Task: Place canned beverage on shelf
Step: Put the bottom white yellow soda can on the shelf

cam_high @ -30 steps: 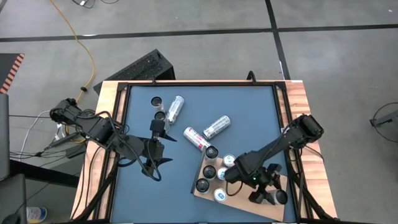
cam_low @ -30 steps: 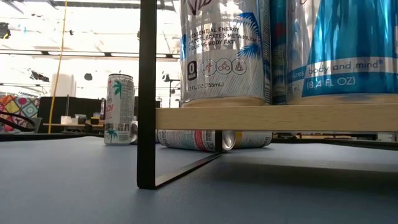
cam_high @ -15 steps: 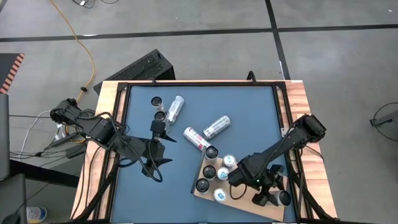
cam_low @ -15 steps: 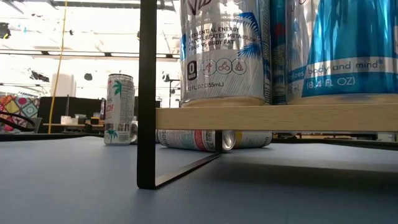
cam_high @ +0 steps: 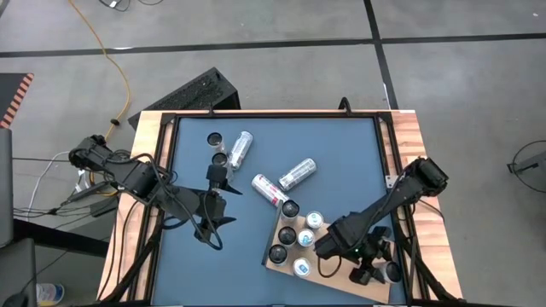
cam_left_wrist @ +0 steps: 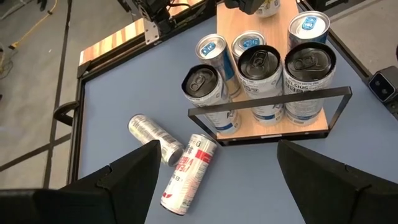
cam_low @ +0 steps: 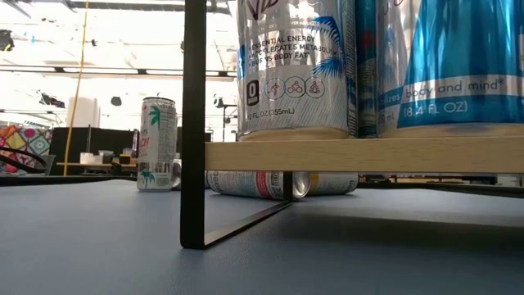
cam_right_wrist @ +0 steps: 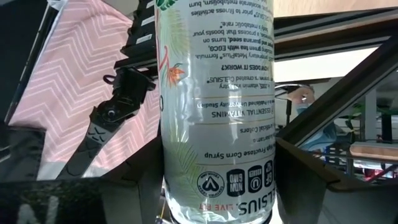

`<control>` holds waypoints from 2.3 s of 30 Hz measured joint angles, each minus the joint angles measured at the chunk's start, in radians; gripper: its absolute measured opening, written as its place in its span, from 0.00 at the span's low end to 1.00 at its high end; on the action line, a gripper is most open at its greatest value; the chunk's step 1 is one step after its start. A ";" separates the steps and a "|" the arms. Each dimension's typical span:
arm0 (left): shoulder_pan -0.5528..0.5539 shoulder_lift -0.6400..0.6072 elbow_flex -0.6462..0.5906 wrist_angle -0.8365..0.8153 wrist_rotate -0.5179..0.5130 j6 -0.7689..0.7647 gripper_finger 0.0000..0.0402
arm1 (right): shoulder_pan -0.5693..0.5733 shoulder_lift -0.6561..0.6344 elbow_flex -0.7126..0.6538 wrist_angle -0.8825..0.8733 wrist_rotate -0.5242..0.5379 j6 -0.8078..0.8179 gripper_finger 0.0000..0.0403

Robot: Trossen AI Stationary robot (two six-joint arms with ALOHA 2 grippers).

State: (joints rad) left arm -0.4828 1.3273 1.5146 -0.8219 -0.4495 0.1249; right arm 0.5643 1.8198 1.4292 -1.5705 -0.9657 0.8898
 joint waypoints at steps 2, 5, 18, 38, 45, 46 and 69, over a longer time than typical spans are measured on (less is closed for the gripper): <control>0.000 0.000 0.000 0.000 0.000 0.003 0.77 | -0.006 0.000 0.000 0.000 -0.002 0.000 0.61; 0.000 0.000 0.000 0.000 0.014 0.003 0.77 | -0.019 0.000 0.000 0.000 -0.008 0.000 0.61; 0.000 0.000 0.000 -0.007 0.077 0.044 0.77 | -0.109 -0.001 0.000 -0.001 -0.031 -0.079 0.68; 0.000 0.000 0.000 -0.022 0.077 0.045 0.77 | -0.155 -0.002 0.001 -0.001 0.019 -0.068 0.69; 0.000 0.000 0.000 -0.028 0.077 0.045 0.77 | -0.162 -0.002 0.078 0.000 0.117 -0.063 0.69; 0.000 0.000 0.000 -0.029 0.077 0.045 0.77 | -0.165 -0.002 0.090 -0.001 0.133 -0.053 0.69; 0.000 -0.001 0.000 -0.033 0.103 -0.055 0.77 | 0.055 -0.002 0.666 0.002 0.998 0.217 0.69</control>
State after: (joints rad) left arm -0.4828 1.3266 1.5146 -0.8551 -0.3466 0.0701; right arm 0.6190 1.8179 2.0947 -1.5681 0.0323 1.1071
